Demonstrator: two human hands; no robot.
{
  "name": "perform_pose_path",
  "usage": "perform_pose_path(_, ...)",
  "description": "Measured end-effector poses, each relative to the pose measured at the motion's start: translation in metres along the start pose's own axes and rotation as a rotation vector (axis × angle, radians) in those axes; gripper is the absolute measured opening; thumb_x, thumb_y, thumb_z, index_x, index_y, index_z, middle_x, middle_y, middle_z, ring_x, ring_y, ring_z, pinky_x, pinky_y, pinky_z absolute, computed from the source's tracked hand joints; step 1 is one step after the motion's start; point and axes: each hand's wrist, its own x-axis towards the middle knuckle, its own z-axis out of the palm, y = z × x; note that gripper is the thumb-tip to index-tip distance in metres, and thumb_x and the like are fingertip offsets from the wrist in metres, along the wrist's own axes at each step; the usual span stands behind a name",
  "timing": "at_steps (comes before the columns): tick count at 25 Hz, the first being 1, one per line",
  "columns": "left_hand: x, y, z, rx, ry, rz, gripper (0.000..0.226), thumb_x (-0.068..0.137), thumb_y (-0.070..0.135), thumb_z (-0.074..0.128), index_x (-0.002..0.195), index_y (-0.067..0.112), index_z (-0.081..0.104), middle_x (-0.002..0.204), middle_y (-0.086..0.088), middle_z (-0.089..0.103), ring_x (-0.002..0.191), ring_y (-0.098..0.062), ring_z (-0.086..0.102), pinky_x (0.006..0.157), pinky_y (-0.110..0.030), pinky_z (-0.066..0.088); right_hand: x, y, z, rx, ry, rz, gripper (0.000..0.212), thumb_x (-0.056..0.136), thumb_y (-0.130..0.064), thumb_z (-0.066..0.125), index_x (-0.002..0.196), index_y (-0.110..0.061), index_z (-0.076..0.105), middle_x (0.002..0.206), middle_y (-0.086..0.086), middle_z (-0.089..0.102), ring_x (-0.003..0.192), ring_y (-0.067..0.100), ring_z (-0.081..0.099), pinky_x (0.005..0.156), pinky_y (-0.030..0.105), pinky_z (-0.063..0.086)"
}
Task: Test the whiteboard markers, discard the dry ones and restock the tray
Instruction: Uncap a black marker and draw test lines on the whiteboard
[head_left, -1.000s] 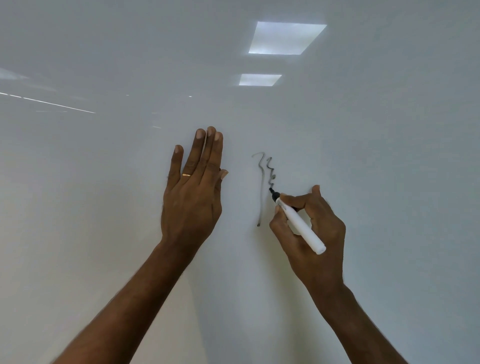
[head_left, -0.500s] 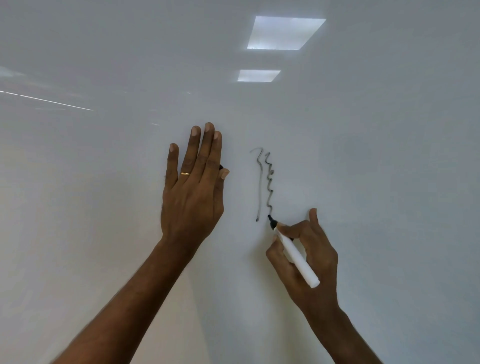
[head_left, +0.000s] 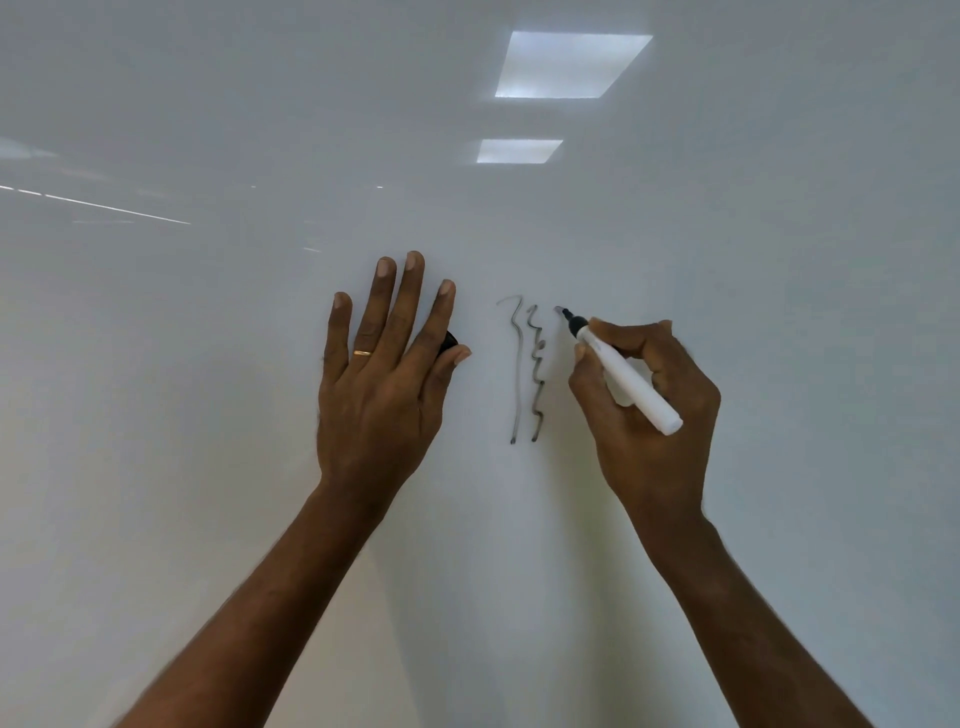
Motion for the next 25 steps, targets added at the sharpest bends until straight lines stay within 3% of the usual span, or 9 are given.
perform_pose_path(4, 0.0, 0.001, 0.0, -0.004, 0.002, -0.006, 0.049, 0.11, 0.036, 0.042, 0.154, 0.014, 0.04, 0.164, -0.012, 0.029, 0.154, -0.029, 0.024, 0.123, -0.055, 0.023, -0.012, 0.006, -0.003, -0.081, 0.002, -0.029, 0.015, 0.084, 0.002, 0.075, 0.097, 0.001, 0.068, 0.09, 0.006, 0.072, 0.077, 0.017, 0.069, 0.118, 0.055, 0.033)
perform_pose_path(15, -0.001, 0.002, 0.0, 0.016, -0.02, -0.018, 0.05, 0.111, 0.035, 0.039, 0.156, 0.013, 0.037, 0.165, -0.012, 0.027, 0.155, -0.029, 0.022, 0.124, -0.055, 0.022, -0.03, 0.01, -0.008, -0.071, -0.012, -0.02, 0.014, 0.081, 0.005, 0.074, 0.091, -0.001, 0.066, 0.087, 0.007, 0.073, 0.076, 0.017, 0.071, 0.119, 0.056, 0.032)
perform_pose_path(20, -0.003, 0.004, -0.001, 0.075, -0.113, -0.03, 0.055, 0.111, 0.035, 0.024, 0.161, 0.013, 0.018, 0.169, -0.009, 0.013, 0.157, -0.026, 0.009, 0.126, -0.054, 0.013, -0.052, 0.014, -0.008, -0.133, -0.063, -0.046, 0.014, 0.081, 0.002, 0.075, 0.093, 0.002, 0.067, 0.082, 0.01, 0.071, 0.06, 0.024, 0.064, 0.117, 0.058, 0.034)
perform_pose_path(25, -0.004, 0.005, -0.003, 0.087, -0.13, -0.03, 0.058, 0.108, 0.033, 0.021, 0.161, 0.011, 0.015, 0.169, -0.01, 0.011, 0.157, -0.027, 0.008, 0.126, -0.055, 0.012, -0.067, 0.013, -0.005, -0.153, -0.039, -0.001, 0.014, 0.078, 0.006, 0.073, 0.09, 0.003, 0.065, 0.078, 0.014, 0.07, 0.064, 0.029, 0.066, 0.117, 0.054, 0.036)
